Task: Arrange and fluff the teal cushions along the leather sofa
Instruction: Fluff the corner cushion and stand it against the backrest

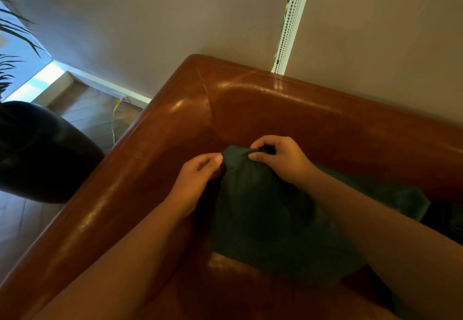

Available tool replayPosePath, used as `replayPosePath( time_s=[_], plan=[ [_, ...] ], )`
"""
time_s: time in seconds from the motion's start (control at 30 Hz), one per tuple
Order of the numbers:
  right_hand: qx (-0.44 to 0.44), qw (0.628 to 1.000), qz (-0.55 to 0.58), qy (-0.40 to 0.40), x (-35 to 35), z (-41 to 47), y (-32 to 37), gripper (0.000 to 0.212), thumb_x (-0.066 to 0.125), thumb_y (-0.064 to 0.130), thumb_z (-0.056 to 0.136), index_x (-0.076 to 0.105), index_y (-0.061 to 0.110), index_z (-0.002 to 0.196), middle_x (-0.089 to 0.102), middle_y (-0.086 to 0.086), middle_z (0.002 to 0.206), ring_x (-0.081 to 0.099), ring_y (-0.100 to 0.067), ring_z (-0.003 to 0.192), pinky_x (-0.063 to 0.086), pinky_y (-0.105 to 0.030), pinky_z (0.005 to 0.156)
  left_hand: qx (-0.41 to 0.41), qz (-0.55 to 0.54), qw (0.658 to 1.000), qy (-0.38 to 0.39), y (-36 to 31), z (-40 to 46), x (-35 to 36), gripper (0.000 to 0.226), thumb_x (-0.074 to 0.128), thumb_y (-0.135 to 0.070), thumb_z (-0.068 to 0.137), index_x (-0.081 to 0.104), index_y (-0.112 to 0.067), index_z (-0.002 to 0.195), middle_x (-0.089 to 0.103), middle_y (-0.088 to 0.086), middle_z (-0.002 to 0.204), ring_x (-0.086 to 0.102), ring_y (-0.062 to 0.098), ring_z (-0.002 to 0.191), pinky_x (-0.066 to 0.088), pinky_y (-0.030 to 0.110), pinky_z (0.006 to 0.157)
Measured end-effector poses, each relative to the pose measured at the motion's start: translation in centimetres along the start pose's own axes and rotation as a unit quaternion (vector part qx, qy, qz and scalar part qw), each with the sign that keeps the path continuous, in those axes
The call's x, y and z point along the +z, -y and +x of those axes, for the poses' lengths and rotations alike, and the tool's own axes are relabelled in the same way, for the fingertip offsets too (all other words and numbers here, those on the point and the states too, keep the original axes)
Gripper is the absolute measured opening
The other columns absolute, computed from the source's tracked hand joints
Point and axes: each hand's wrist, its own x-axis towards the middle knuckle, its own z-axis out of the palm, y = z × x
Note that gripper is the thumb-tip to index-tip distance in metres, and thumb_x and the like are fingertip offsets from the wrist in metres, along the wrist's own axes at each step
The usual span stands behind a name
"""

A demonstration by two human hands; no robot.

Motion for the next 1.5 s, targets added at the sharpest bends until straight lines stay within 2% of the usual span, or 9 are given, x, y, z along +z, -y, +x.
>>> replayPosePath(
  time_s=[0.1, 0.33, 0.53, 0.57, 0.67, 0.8, 1.03, 1.23, 1.5],
  plan=[
    [0.019, 0.999, 0.041, -0.004, -0.9, -0.1, -0.2, 0.008, 0.067, 0.017, 0.087, 0.066, 0.025, 0.088, 0.065, 0.009, 0.091, 0.062, -0.005, 0.087, 0.052, -0.020, 0.076, 0.047, 0.081, 0.993, 0.075, 0.1, -0.8, 0.7, 0.022, 0.057, -0.010, 0.091, 0.061, -0.018, 0.111, 0.066, -0.013, 0.099, 0.062, -0.010, 0.089, 0.046, 0.007, 0.075],
    [0.013, 0.999, 0.001, 0.039, -2.0, -0.3, -0.9, 0.009, 0.064, 0.017, 0.089, 0.068, 0.024, 0.092, 0.066, 0.016, 0.089, 0.061, 0.009, 0.079, 0.049, -0.010, 0.073, 0.125, 0.176, 0.975, 0.055, -0.1, 1.1, 1.7, 0.015, 0.060, -0.012, 0.090, 0.060, -0.026, 0.085, 0.059, 0.002, 0.087, 0.055, 0.001, 0.078, 0.042, 0.013, 0.074],
    [-0.008, 0.997, -0.048, 0.067, -3.0, 0.0, -0.6, 0.012, 0.063, 0.016, 0.090, 0.068, 0.020, 0.100, 0.064, 0.016, 0.095, 0.059, 0.007, 0.089, 0.045, -0.005, 0.077, 0.255, 0.542, 0.774, 0.206, -6.3, 3.8, -1.0, 0.004, 0.054, -0.021, 0.093, 0.055, -0.019, 0.096, 0.053, -0.008, 0.089, 0.053, 0.008, 0.083, 0.039, 0.019, 0.070],
    [-0.013, 0.996, -0.053, 0.066, -3.1, 0.1, -0.4, 0.011, 0.062, 0.016, 0.091, 0.068, 0.020, 0.099, 0.064, 0.013, 0.096, 0.058, 0.005, 0.089, 0.045, -0.005, 0.077, 0.263, 0.551, 0.765, 0.204, -6.8, 3.8, -0.9, 0.005, 0.053, -0.020, 0.093, 0.054, -0.017, 0.097, 0.052, -0.007, 0.090, 0.052, 0.009, 0.083, 0.039, 0.020, 0.069],
    [-0.018, 0.998, -0.008, 0.054, -3.0, -0.1, -0.1, 0.011, 0.059, 0.011, 0.092, 0.065, 0.020, 0.094, 0.064, 0.006, 0.094, 0.060, 0.001, 0.084, 0.047, -0.009, 0.074, 0.243, 0.435, 0.849, 0.179, -5.9, 3.2, -0.7, 0.008, 0.055, -0.011, 0.091, 0.058, -0.015, 0.097, 0.058, -0.003, 0.092, 0.056, 0.010, 0.086, 0.044, 0.021, 0.076],
    [-0.015, 0.998, 0.036, 0.045, -1.5, -0.8, -0.6, 0.012, 0.059, 0.006, 0.091, 0.063, 0.017, 0.091, 0.063, 0.008, 0.091, 0.059, 0.006, 0.080, 0.048, -0.010, 0.073, 0.024, 0.209, 0.966, 0.151, -5.5, 3.3, -0.8, 0.020, 0.047, -0.004, 0.095, 0.066, -0.003, 0.096, 0.067, 0.015, 0.095, 0.063, 0.014, 0.084, 0.051, 0.023, 0.076],
    [-0.066, 0.998, -0.012, -0.004, 0.8, -1.1, -0.6, 0.012, 0.064, 0.004, 0.088, 0.066, 0.015, 0.091, 0.059, 0.014, 0.092, 0.056, 0.006, 0.086, 0.045, -0.009, 0.079, -0.115, 0.304, 0.925, 0.198, -7.8, 4.4, -0.7, 0.019, 0.053, -0.011, 0.094, 0.072, -0.009, 0.090, 0.070, 0.005, 0.086, 0.061, 0.016, 0.084, 0.049, 0.029, 0.076],
    [-0.100, 0.993, -0.044, -0.041, 1.3, -1.4, -0.8, 0.012, 0.065, 0.006, 0.087, 0.068, 0.016, 0.092, 0.058, 0.015, 0.091, 0.058, -0.006, 0.092, 0.046, -0.016, 0.081, -0.077, 0.319, 0.922, 0.205, -9.0, 3.8, -0.3, 0.019, 0.059, -0.014, 0.091, 0.069, -0.011, 0.107, 0.071, 0.004, 0.102, 0.065, 0.015, 0.098, 0.050, 0.029, 0.086],
    [-0.156, 0.980, -0.085, -0.091, 1.0, -1.6, -1.1, 0.012, 0.063, 0.006, 0.089, 0.068, 0.009, 0.099, 0.063, 0.000, 0.096, 0.057, -0.008, 0.090, 0.047, -0.018, 0.080, 0.036, 0.325, 0.937, 0.121, -7.8, 3.3, -0.6, 0.013, 0.063, -0.006, 0.087, 0.067, -0.019, 0.089, 0.069, 0.000, 0.087, 0.062, 0.007, 0.082, 0.046, 0.020, 0.080]
  ],
)
